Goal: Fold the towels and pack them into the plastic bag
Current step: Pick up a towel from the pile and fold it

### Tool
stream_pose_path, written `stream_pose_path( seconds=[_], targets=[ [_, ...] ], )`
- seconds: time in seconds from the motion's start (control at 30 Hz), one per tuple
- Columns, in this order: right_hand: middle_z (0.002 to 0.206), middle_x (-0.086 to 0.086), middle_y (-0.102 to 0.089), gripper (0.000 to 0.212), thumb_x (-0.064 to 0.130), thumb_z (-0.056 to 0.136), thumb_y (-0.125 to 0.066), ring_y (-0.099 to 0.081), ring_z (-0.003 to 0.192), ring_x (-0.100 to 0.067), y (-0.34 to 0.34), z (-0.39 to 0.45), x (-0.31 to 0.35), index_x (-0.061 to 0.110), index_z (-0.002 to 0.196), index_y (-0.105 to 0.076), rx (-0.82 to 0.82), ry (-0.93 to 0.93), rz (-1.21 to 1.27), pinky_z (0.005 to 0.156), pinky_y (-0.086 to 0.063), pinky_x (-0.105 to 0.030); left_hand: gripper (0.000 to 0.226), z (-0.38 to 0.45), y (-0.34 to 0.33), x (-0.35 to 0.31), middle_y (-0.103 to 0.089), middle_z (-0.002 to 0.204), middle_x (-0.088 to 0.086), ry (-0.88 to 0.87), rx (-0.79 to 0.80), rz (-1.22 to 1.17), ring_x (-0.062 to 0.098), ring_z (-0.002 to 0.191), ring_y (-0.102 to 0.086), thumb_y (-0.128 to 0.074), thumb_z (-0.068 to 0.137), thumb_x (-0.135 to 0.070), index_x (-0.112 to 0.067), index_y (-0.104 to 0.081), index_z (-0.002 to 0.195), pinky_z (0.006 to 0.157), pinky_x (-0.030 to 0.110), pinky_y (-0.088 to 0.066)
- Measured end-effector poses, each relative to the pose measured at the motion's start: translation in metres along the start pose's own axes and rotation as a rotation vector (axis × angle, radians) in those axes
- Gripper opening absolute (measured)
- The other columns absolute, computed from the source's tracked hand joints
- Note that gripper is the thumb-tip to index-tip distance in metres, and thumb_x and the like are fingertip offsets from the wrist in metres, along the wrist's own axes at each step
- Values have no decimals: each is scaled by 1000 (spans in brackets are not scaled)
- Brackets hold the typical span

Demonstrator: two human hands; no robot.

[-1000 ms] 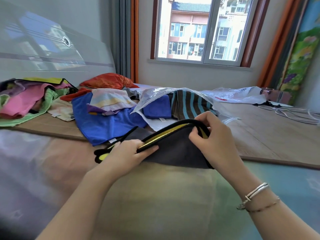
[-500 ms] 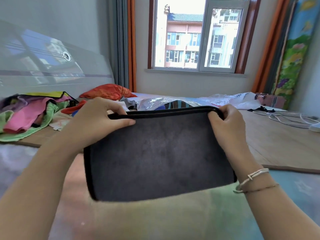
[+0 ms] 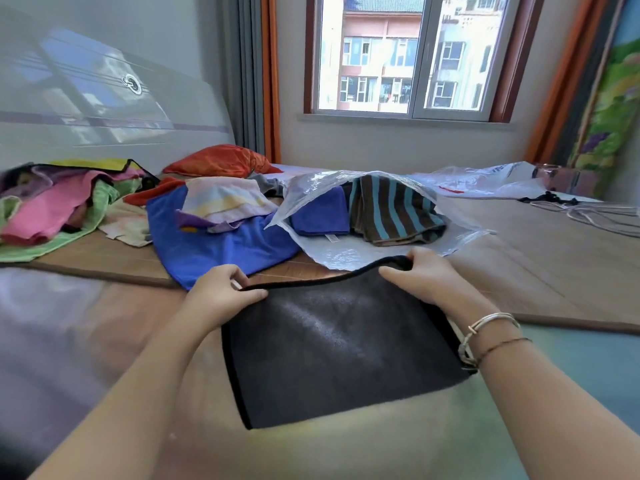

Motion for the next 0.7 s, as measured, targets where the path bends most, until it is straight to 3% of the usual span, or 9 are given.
stream_pose_path(
  seconds=[0.17, 0.3, 0.37, 0.43, 0.47, 0.53, 0.57, 0.63, 0.7],
  targets=[
    [94, -15, -65, 19, 25, 90, -59, -65, 88, -31, 5, -30, 58, 7, 94, -62, 33, 87, 217, 74, -58, -43, 23, -25, -8, -33, -67, 91, 4, 156, 138, -679, 14, 75, -60, -79, 77, -26, -16, -65, 91, 62, 26, -50],
    [88, -10, -68, 14, 24, 87, -63, -68, 84, -29, -7, -56, 105, 10, 88, -60, 32, 264, 365, 74, -59, -47, 18, -50, -16, -73, -68, 87, 9, 169, 282, -1105, 16, 67, -66, -68, 87, -14, -10, -59, 103, 61, 27, -56],
    [90, -6, -68, 17, 30, 87, -64, -66, 86, -23, -11, -62, 115, 15, 90, -57, -13, 322, 392, 79, -57, -43, 27, -60, -16, -82, -71, 91, 10, 136, 341, -1194, 19, 79, -69, -66, 87, -17, -4, -60, 109, 74, 33, -57],
    [83, -5, -67, 22, 35, 92, -60, -66, 76, -17, -15, -64, 118, 13, 92, -57, 33, 304, 499, 70, -57, -34, 48, -67, -16, -88, -70, 108, 16, 98, 397, -1266, 27, 102, -67, -70, 80, -28, 0, -64, 118, 94, 41, -53],
    [78, -5, -66, 24, 34, 96, -54, -64, 68, -16, -18, -65, 119, 11, 91, -58, 118, 265, 612, 63, -56, -30, 55, -70, -14, -91, -69, 112, 19, 75, 407, -1275, 29, 105, -66, -72, 75, -31, 0, -63, 120, 97, 42, -52],
    [72, -8, -64, 32, 24, 102, -40, -61, 62, -17, -21, -67, 118, 7, 87, -63, 271, 187, 870, 55, -50, -25, 53, -69, -9, -90, -69, 110, 20, 39, 341, -1242, 28, 96, -68, -74, 74, -22, 0, -61, 121, 87, 37, -57],
    [73, -8, -65, 33, 18, 101, -39, -60, 65, -17, -17, -65, 115, 6, 87, -66, 267, 205, 920, 56, -48, -23, 46, -67, -7, -89, -70, 108, 21, 30, 296, -1233, 27, 90, -69, -72, 78, -12, 1, -61, 120, 80, 33, -59],
    [84, -4, -68, 25, 11, 94, -45, -60, 76, -11, -4, -55, 98, 10, 93, -70, 81, 265, 861, 62, -46, -18, 35, -64, -4, -89, -71, 104, 19, 18, 254, -1266, 24, 83, -69, -64, 83, -1, 1, -61, 118, 72, 29, -59],
    [101, 0, -67, 18, 15, 87, -57, -59, 88, -8, -1, -44, 67, 16, 103, -65, -23, 197, 844, 70, -46, -18, 27, -59, -3, -96, -73, 97, 13, -29, 264, -1316, 21, 80, -70, -60, 87, -3, -2, -64, 114, 69, 27, -58]
  ],
)
Point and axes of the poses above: each hand's wrist, its own z-axis towards the middle knuckle, its own y-axis out of the back of the hand, x = y × z, the point moved 7 cm from there along z, towards the middle knuckle
